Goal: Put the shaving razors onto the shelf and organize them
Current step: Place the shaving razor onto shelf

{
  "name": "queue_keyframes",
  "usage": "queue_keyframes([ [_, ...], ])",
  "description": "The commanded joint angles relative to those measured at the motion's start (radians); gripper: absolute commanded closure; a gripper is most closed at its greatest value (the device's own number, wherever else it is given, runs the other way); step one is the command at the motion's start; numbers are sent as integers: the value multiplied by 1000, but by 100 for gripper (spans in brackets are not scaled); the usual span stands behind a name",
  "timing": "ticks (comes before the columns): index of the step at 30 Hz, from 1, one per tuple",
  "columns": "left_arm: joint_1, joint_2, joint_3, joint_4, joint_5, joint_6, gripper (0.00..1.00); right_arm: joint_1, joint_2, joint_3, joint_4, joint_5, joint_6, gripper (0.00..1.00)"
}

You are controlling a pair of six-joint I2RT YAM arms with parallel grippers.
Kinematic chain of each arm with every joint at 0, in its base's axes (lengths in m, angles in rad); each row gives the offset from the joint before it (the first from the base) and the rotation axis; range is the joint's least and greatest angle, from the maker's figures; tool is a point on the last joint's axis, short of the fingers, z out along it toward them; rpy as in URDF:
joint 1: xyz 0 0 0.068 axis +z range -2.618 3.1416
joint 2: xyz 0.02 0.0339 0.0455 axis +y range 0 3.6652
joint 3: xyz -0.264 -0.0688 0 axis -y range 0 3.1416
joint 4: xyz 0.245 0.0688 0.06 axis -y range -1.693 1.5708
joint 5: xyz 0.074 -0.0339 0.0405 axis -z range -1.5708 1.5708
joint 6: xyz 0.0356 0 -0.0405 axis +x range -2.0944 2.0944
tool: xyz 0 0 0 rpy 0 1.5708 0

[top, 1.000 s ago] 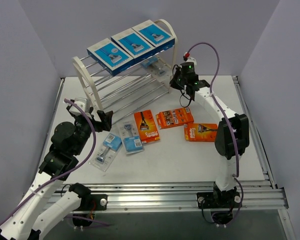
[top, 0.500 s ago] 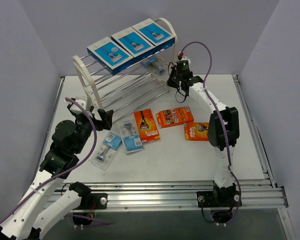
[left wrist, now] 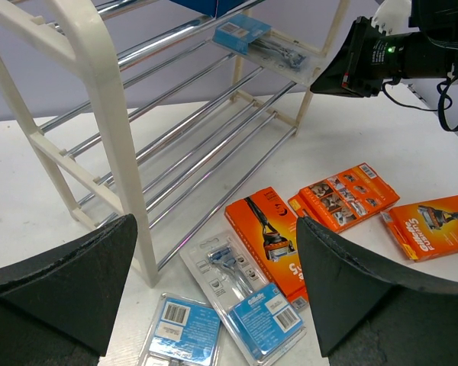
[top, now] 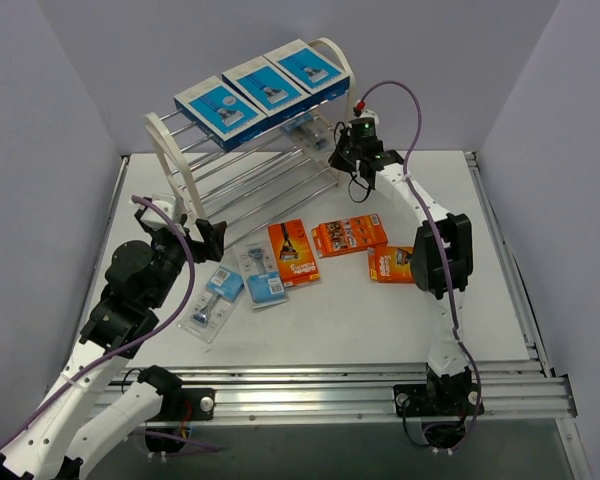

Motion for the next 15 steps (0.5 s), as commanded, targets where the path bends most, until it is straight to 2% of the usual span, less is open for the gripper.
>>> queue_keyframes([
  [1,7,-1,38,12,6,12,6,0,25,42,48,-31,28,100],
  [15,18,1,38,14,17,9,6,-5,-14,-13,74,-52,42,100],
])
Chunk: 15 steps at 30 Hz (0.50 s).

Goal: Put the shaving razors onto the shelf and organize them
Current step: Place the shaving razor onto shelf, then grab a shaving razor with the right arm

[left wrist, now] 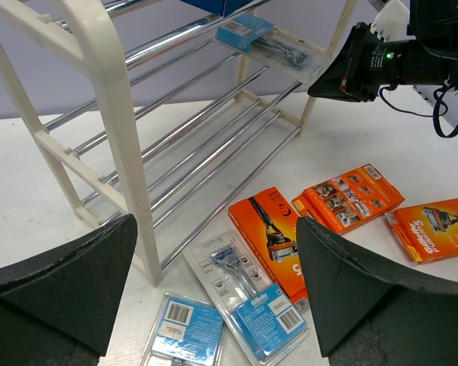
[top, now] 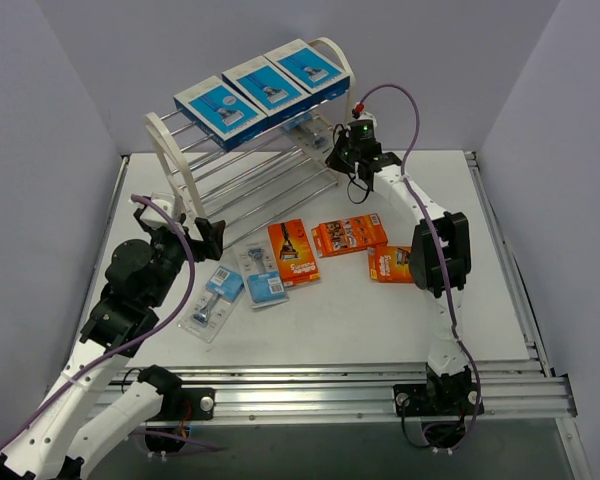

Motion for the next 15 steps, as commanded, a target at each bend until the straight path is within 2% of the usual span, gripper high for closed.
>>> queue_keyframes([
  [1,9,-1,40,14,18,9,6,-5,-60,-40,52,-14,9,100],
  [10,26,3,35,17,18,8,6,-35,-266,-293,131,-19,9,100],
  [15,32,-9,29,23,-12,16,6,-47,-422,-520,180,-31,-3,100],
])
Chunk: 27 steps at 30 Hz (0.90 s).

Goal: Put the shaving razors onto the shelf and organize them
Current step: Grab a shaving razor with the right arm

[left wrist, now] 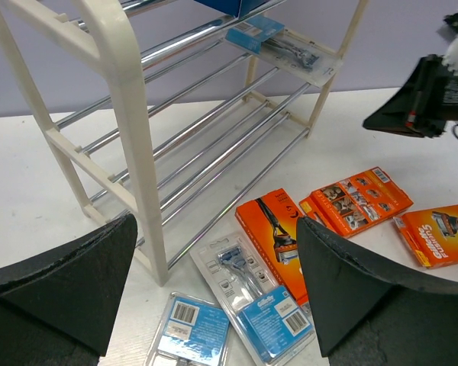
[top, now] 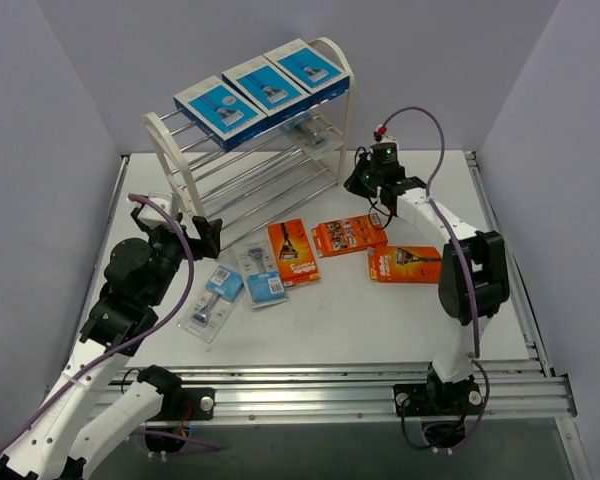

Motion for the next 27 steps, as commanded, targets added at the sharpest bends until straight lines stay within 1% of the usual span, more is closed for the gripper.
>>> queue_keyframes([
  [1,7,-17,29,22,-22,19,6,-11,-196,-106,75,-20,-19,100],
  [3,7,-29,24,28,-27,23,6,-11,-282,-208,91,-26,-20,98],
  [5,6,-43,14,38,-39,32,6,-11,-339,-287,126,-38,-8,88],
  [6,6,-46,11,43,-42,35,6,-10,-399,-365,137,-48,-3,84],
  [7,4,-49,8,44,-50,43,6,-5,-426,-408,153,-54,6,79],
  [8,4,-51,4,49,-56,46,6,-1,-459,-454,172,-63,16,76],
  [9,4,-51,-2,52,-62,48,6,7,-518,-547,222,-75,39,73],
  [10,3,-48,-3,54,-70,54,6,18,-546,-589,242,-88,50,73],
  [13,0,-28,3,43,-105,71,6,105,-640,-732,292,-62,70,72],
  [14,0,-17,4,35,-125,75,6,168,-660,-764,324,-55,75,72],
  [16,-2,-9,1,32,-150,91,6,238,-709,-859,360,-28,107,71],
  [17,-3,-5,-2,34,-160,97,6,313,-724,-885,397,-14,119,70],
  [19,-3,3,-9,38,-200,117,6,387,-764,-917,405,29,116,70],
  [20,-5,13,-11,37,-211,121,6,426,-775,-937,401,91,118,70],
  [21,-5,18,-11,37,-234,129,6,497,-792,-945,407,118,124,70],
  [22,-5,23,-12,35,-248,134,6,531,-795,-951,417,130,118,69],
  [23,-7,30,-12,31,-257,135,6,561,-795,-944,410,142,112,68],
  [24,-7,35,-12,31,-278,140,6,617,-790,-933,399,142,104,67],
  [26,-7,47,-16,29,-300,141,6,670,-771,-896,362,199,83,66],
  [27,-7,50,-16,28,-309,141,6,718,-760,-887,361,205,76,65],
])
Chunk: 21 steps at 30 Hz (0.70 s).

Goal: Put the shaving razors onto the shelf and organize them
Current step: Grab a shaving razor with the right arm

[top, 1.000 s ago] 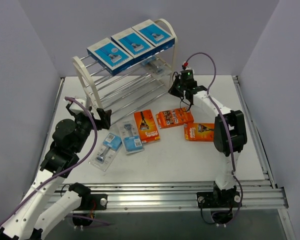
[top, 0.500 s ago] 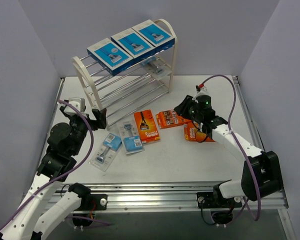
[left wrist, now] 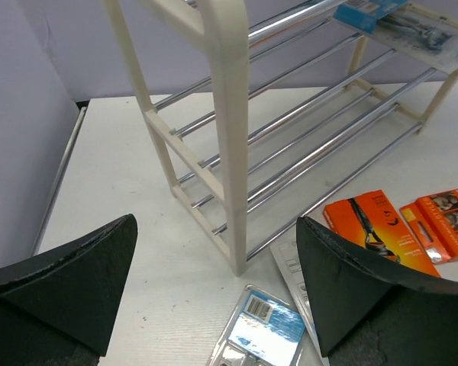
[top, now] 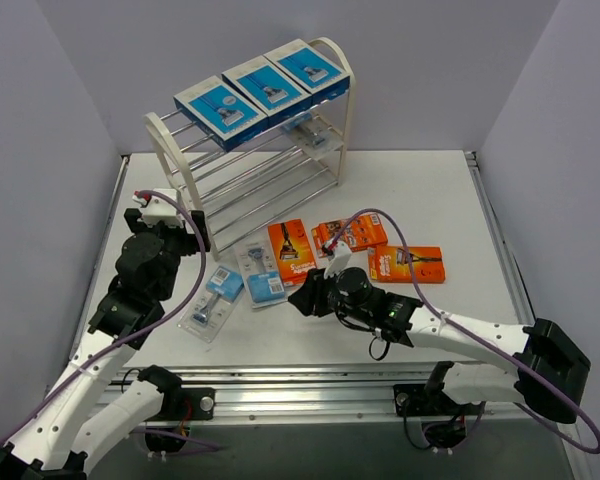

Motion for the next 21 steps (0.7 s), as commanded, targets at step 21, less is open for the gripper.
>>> queue_keyframes([
  [21,-41,-25,83,-97,-66,-64,6,126,645,532,-41,289,-115,62],
])
